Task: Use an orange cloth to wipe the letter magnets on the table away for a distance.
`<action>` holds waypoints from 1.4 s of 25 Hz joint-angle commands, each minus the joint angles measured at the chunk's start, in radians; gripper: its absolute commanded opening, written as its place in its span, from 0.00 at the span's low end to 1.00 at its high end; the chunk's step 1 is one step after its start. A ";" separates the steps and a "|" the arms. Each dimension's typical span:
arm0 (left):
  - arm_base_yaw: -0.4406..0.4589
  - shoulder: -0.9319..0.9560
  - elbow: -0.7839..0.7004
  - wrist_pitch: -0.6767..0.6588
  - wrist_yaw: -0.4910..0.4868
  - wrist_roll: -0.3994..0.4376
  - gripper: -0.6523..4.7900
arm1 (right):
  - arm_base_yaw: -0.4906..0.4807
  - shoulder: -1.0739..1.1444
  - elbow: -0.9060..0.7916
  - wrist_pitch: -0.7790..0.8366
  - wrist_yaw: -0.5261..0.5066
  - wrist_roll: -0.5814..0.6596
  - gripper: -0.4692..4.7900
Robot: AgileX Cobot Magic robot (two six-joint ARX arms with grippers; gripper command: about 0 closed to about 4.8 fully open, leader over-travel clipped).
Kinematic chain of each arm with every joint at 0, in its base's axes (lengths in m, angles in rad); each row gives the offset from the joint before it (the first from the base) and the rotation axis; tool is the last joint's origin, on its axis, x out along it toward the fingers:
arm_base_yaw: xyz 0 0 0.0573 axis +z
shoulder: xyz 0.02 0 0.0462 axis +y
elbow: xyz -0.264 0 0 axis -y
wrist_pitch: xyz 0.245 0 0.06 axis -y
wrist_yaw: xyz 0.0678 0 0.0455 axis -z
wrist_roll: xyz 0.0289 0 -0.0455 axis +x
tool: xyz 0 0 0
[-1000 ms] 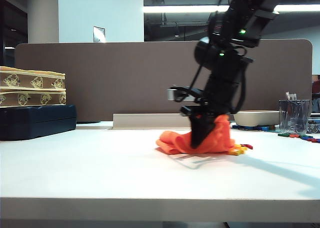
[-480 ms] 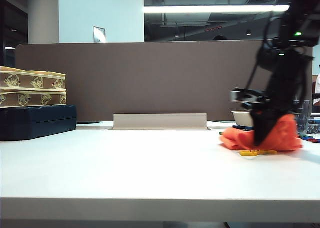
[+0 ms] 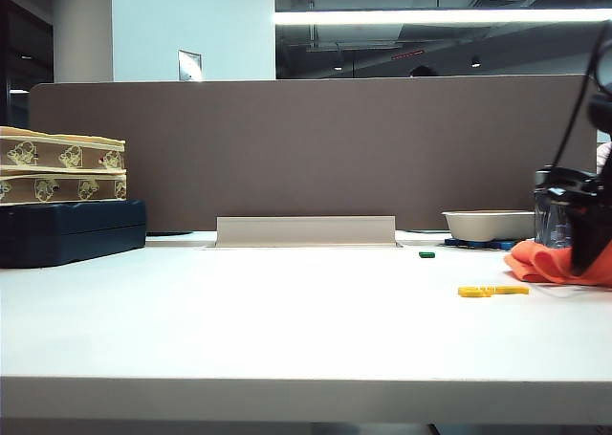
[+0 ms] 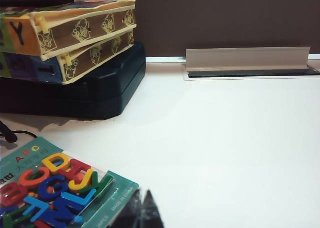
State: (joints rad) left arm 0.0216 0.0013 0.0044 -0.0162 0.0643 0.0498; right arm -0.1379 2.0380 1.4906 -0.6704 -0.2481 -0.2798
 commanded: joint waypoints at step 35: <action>0.000 0.000 0.002 0.010 0.003 -0.006 0.11 | 0.392 -0.462 -0.023 -0.053 -0.211 0.008 0.07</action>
State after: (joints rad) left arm 0.0216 0.0013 0.0044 -0.0162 0.0643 0.0498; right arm 0.2546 1.5929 1.4635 -0.7330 -0.4660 -0.2657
